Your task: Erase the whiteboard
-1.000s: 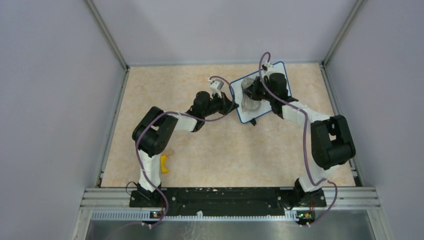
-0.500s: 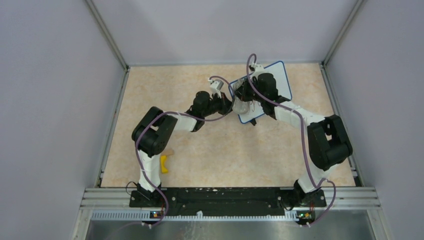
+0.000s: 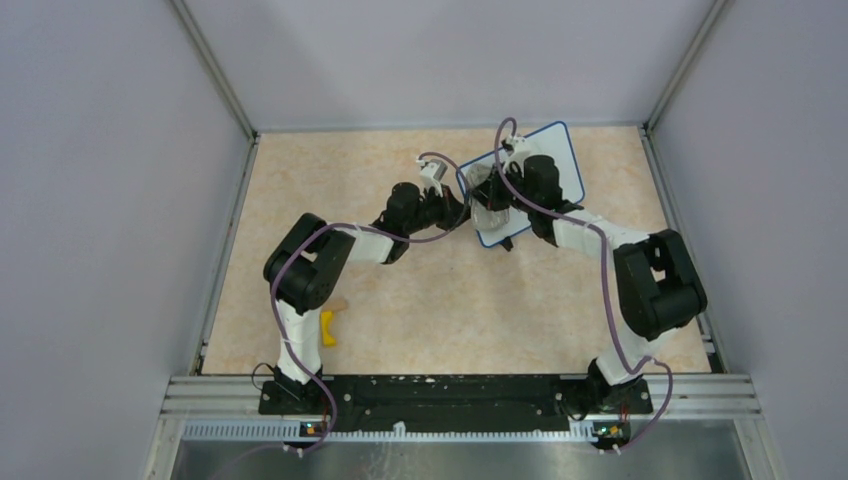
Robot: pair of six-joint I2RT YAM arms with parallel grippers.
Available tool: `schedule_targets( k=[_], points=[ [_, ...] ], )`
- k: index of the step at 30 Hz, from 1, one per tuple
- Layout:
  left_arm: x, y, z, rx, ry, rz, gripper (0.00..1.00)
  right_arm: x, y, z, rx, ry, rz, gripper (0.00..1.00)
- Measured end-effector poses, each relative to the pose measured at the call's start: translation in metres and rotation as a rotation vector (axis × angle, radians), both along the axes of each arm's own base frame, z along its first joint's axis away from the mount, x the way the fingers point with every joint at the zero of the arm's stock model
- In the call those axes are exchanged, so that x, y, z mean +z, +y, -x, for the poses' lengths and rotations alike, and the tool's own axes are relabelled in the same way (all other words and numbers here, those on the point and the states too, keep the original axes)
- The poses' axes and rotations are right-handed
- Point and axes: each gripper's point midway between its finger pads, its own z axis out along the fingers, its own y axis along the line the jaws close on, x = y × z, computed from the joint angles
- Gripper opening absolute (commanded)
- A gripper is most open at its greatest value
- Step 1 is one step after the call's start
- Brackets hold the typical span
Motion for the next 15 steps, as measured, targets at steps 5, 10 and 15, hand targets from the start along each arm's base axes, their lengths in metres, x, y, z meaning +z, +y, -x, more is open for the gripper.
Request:
schedule_targets(
  k=[5, 10, 15],
  points=[
    [0.0, 0.0, -0.001, 0.004, -0.002, 0.0, 0.0, -0.021, -0.02, 0.008, 0.026, 0.071, -0.027, 0.0],
    [0.0, 0.0, 0.0, 0.002, -0.004, 0.002, 0.0, -0.03, -0.034, 0.012, 0.026, 0.131, -0.035, 0.0],
    [0.0, 0.0, 0.001, 0.001, -0.008, 0.004, 0.0, -0.03, -0.034, 0.014, 0.038, 0.135, -0.036, 0.0]
  ],
)
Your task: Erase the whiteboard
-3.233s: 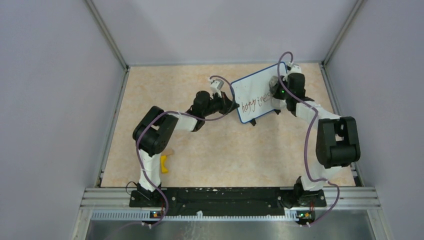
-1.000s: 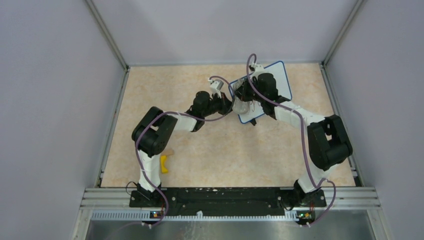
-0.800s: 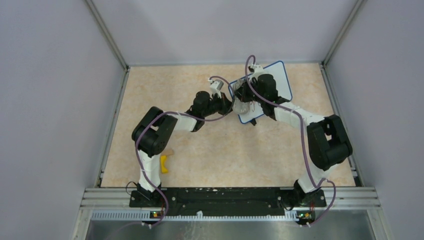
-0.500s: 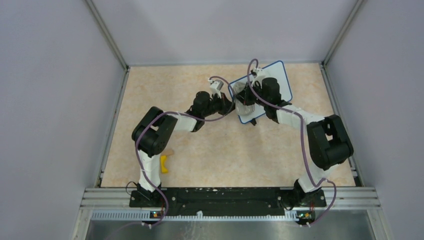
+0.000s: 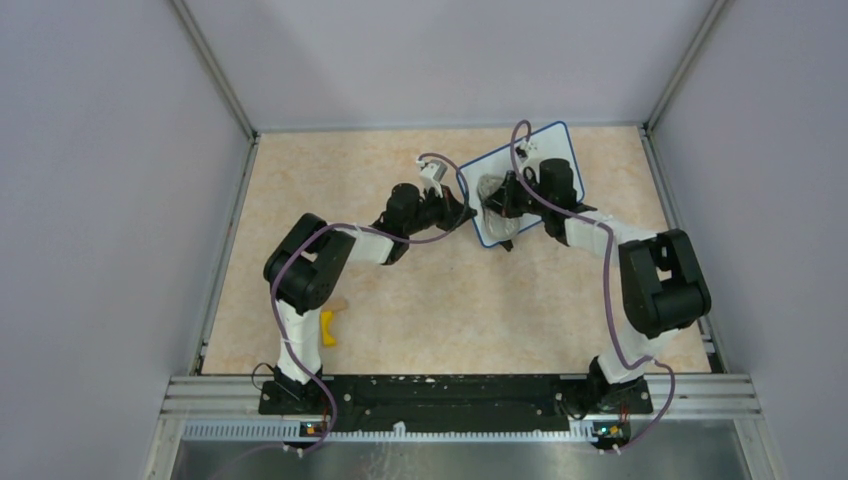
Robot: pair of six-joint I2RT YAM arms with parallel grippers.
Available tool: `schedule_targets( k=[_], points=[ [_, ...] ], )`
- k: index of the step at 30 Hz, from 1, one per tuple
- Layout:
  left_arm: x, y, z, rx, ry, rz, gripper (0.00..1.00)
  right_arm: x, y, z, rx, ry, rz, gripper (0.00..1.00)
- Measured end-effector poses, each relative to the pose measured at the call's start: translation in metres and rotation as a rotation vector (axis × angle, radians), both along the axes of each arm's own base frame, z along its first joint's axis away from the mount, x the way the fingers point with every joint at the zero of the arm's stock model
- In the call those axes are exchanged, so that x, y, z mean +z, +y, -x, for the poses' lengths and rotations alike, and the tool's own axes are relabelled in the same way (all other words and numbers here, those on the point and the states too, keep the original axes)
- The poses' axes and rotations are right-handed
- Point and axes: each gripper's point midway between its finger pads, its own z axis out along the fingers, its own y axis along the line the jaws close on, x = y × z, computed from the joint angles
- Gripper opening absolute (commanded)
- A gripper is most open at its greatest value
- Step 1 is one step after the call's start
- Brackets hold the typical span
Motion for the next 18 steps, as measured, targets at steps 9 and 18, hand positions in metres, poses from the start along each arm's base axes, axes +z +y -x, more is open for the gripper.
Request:
schedule_targets(
  k=[9, 18],
  points=[
    [0.001, 0.003, -0.001, 0.007, 0.001, 0.0, 0.0, 0.009, 0.024, 0.004, 0.028, -0.015, 0.088, 0.0],
    [0.002, 0.002, 0.0, 0.001, -0.006, 0.0, 0.0, 0.027, 0.032, -0.004, -0.007, -0.022, 0.094, 0.0]
  ],
)
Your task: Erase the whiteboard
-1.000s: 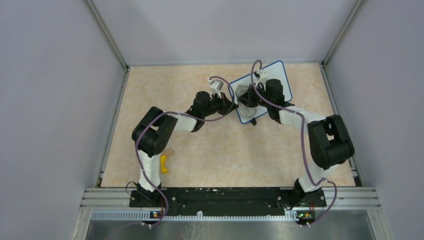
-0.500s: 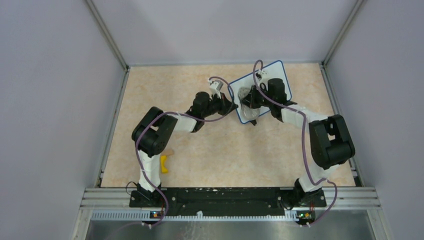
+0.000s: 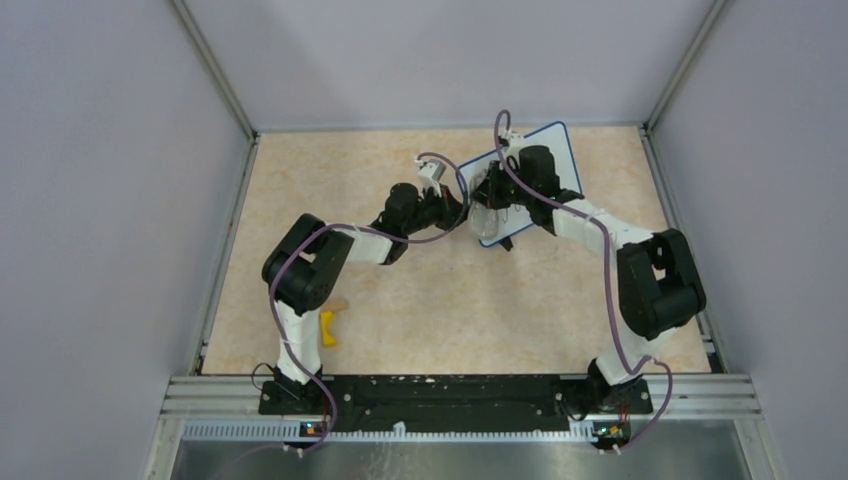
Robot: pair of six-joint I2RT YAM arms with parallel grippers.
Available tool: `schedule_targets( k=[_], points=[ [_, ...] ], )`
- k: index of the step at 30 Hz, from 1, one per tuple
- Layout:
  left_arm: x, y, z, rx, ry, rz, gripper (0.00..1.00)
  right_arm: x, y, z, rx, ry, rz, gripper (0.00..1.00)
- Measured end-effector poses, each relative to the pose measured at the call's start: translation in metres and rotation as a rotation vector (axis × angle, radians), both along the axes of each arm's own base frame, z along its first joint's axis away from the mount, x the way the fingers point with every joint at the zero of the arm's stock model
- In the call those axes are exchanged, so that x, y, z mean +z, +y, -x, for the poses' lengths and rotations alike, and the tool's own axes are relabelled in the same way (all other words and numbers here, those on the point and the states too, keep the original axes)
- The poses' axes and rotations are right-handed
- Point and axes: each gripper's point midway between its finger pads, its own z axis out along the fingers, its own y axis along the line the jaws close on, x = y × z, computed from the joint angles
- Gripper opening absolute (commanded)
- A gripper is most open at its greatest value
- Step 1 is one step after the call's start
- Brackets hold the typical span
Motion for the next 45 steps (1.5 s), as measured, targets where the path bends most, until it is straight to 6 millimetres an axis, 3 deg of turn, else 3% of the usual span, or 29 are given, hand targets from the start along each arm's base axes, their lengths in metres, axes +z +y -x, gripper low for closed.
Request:
schedule_targets(
  k=[2, 6, 11, 19, 24, 29, 37, 42, 45],
  points=[
    [0.0, -0.001, 0.0, -0.001, -0.001, 0.001, 0.0, 0.003, -0.001, -0.002, -0.016, 0.01, -0.032, 0.0],
    [0.0, -0.002, 0.001, -0.003, -0.002, 0.001, 0.0, 0.004, -0.031, -0.02, -0.099, 0.006, -0.111, 0.0],
    [0.0, -0.002, 0.001, -0.002, -0.001, 0.001, 0.0, -0.022, -0.081, -0.028, -0.206, 0.052, -0.221, 0.0],
    [0.001, -0.002, 0.001, -0.002, -0.002, 0.001, 0.0, -0.046, -0.111, -0.022, -0.253, 0.107, -0.353, 0.0],
    [0.001, -0.003, 0.002, -0.006, -0.002, 0.002, 0.0, -0.045, -0.11, -0.02, -0.261, 0.115, -0.347, 0.0],
    [0.001, -0.002, 0.001, -0.003, -0.002, 0.002, 0.0, -0.039, -0.096, -0.021, -0.263, 0.094, -0.277, 0.0],
    [0.002, 0.001, -0.003, 0.005, 0.0, 0.0, 0.0, -0.003, -0.043, -0.027, -0.175, 0.043, -0.248, 0.0],
    [0.002, -0.002, 0.0, -0.012, -0.002, -0.002, 0.0, 0.032, -0.046, -0.048, -0.189, -0.014, -0.295, 0.0],
    [0.002, -0.003, 0.0, -0.014, -0.004, -0.003, 0.0, 0.033, -0.065, -0.063, -0.234, -0.015, -0.336, 0.0]
  ],
)
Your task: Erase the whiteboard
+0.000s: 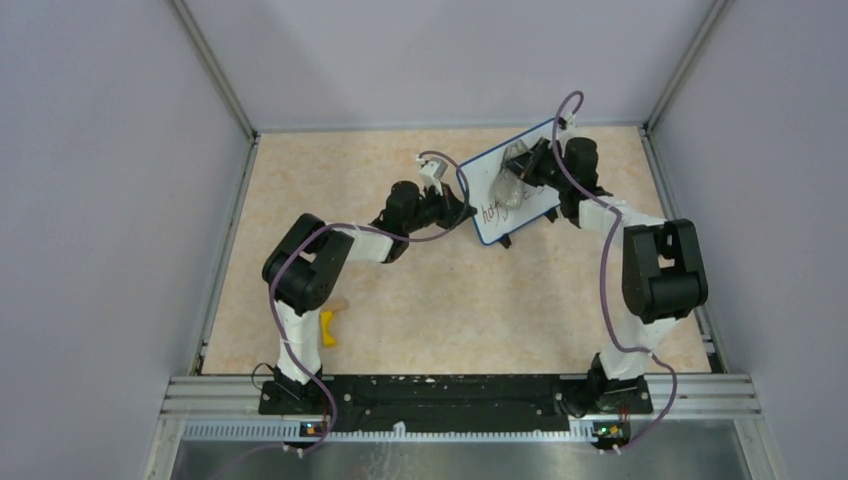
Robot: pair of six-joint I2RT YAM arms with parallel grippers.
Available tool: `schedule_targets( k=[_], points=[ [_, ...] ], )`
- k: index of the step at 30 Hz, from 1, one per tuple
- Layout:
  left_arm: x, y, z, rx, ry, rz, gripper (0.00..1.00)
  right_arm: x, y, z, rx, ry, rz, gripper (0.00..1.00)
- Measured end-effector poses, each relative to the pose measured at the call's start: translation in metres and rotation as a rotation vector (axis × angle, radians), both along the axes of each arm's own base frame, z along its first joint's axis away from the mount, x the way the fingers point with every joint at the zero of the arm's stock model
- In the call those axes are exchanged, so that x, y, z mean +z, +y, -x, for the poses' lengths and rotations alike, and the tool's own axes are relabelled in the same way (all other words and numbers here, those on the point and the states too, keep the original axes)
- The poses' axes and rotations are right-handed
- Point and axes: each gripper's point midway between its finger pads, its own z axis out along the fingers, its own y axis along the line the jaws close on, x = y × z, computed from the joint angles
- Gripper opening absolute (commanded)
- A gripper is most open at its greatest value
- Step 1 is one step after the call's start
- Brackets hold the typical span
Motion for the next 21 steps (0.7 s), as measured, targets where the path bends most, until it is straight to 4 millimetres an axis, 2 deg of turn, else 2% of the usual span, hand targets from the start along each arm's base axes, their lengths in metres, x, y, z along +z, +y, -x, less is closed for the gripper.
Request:
schedule_targets(
  k=[4, 12, 16, 21],
  points=[
    [0.0, 0.0, -0.002, 0.009, 0.004, -0.002, 0.0, -0.025, -0.034, -0.008, -0.067, 0.054, -0.07, 0.0],
    [0.0, 0.0, -0.001, 0.003, 0.007, 0.001, 0.0, -0.09, -0.106, 0.005, -0.191, 0.2, -0.233, 0.0],
    [0.001, -0.002, 0.002, -0.014, 0.003, 0.006, 0.0, -0.098, -0.118, 0.008, -0.216, 0.231, -0.253, 0.0],
    [0.001, -0.001, 0.002, -0.02, 0.003, 0.008, 0.0, -0.096, -0.115, 0.007, -0.215, 0.236, -0.265, 0.0]
  ],
)
